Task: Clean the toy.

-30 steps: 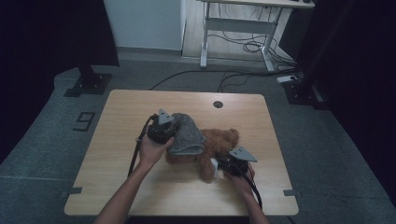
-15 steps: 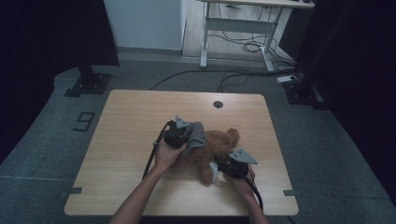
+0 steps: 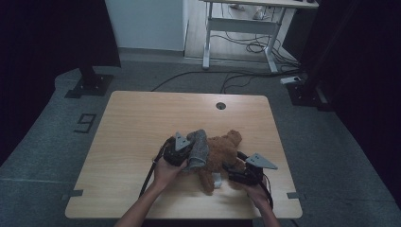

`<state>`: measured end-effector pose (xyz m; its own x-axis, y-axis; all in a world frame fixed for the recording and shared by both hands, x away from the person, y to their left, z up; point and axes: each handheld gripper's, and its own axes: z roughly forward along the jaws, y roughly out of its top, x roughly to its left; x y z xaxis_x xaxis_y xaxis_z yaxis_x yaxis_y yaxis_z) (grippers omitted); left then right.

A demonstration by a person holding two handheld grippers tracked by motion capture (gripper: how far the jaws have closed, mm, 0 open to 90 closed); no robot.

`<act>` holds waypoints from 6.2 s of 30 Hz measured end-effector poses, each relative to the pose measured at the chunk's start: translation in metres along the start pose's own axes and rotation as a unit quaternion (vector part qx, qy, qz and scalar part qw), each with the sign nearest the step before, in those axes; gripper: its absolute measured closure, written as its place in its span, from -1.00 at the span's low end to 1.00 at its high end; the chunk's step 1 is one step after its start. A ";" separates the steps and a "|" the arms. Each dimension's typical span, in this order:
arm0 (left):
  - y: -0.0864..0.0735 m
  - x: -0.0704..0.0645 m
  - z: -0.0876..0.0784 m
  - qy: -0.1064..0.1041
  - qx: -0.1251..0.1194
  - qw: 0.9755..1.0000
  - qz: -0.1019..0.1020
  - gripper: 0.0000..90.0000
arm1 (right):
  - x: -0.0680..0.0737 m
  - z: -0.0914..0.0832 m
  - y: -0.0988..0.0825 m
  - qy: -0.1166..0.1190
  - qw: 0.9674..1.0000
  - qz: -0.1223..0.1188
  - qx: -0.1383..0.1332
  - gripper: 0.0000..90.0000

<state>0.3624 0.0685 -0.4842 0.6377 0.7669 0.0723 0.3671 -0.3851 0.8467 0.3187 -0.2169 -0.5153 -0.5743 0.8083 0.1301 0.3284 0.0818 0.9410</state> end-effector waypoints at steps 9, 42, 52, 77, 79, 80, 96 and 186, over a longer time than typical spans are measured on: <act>-0.011 -0.008 -0.010 -0.013 -0.019 1.000 -0.009 0.88 | -0.003 0.022 0.041 -0.002 1.000 0.001 0.026 -0.73; 0.054 -0.035 -0.019 -0.132 -0.029 0.990 -0.042 0.86 | 0.010 0.029 0.006 0.004 0.998 0.017 0.068 0.08; 0.075 -0.075 0.054 -0.154 0.048 0.986 -0.040 0.83 | 0.019 0.026 -0.002 -0.022 0.999 -0.013 0.046 0.11; -0.008 0.060 -0.033 -0.010 0.041 0.994 -0.097 0.85 | 0.024 0.027 -0.005 -0.044 0.998 -0.022 0.033 0.14; -0.019 0.067 -0.033 -0.001 0.053 0.993 -0.107 0.85 | 0.023 0.027 -0.005 -0.044 0.998 -0.022 0.033 0.14; -0.028 0.070 -0.031 0.002 0.066 0.991 -0.115 0.85 | 0.023 0.027 -0.005 -0.043 0.998 -0.021 0.033 0.14; -0.043 0.071 -0.005 -0.045 0.093 0.981 -0.167 0.89 | 0.019 0.033 0.002 -0.024 0.999 -0.029 0.022 0.25; 0.081 -0.082 0.050 -0.067 0.040 0.997 -0.009 0.86 | 0.015 0.009 -0.010 0.024 0.998 -0.047 0.031 0.28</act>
<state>0.3739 -0.0513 -0.4480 0.7136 0.7003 -0.0186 0.4289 -0.4158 0.8020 0.3140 -0.2002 -0.5255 -0.6389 0.7670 0.0586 0.3162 0.1924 0.9290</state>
